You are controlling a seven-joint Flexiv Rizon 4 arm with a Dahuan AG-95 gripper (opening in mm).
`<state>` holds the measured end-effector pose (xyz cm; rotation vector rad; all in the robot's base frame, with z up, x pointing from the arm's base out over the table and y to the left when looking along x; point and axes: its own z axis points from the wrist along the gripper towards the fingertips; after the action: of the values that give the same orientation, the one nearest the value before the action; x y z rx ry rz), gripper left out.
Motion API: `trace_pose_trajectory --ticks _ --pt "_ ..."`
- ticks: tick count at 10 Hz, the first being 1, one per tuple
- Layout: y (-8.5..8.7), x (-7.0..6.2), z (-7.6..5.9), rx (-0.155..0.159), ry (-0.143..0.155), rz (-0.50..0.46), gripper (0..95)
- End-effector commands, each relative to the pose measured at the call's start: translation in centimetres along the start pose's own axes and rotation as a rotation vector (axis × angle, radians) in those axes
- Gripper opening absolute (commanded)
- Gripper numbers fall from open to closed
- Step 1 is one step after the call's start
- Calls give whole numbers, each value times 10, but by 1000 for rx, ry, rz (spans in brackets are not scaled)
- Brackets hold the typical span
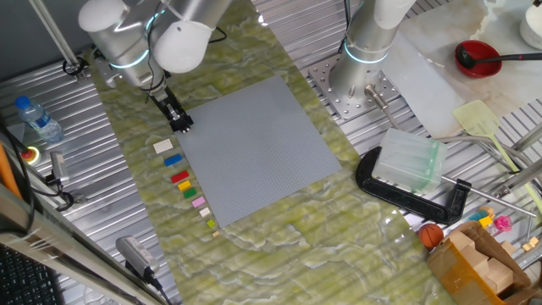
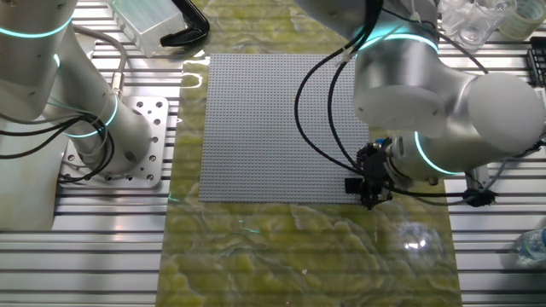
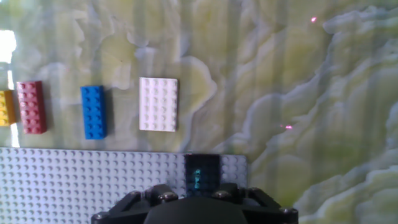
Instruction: Build with small Lego blocks
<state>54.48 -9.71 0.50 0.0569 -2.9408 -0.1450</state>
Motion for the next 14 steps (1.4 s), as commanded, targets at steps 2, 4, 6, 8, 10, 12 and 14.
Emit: trace_pose_trajectory --ticks 2,4,6,8,10,12,14 --pt "1 4 7 45 1 -2 570" --pt "4 6 -4 47 4 -4 570" --pt "6 7 -10 48 3 -6 570" --pt "6 8 -12 56 -5 -9 570" --pt "7 8 -13 72 -8 -3 380" --pt "8 10 -16 71 -11 3 190" --pt "9 11 -19 69 -13 14 190"
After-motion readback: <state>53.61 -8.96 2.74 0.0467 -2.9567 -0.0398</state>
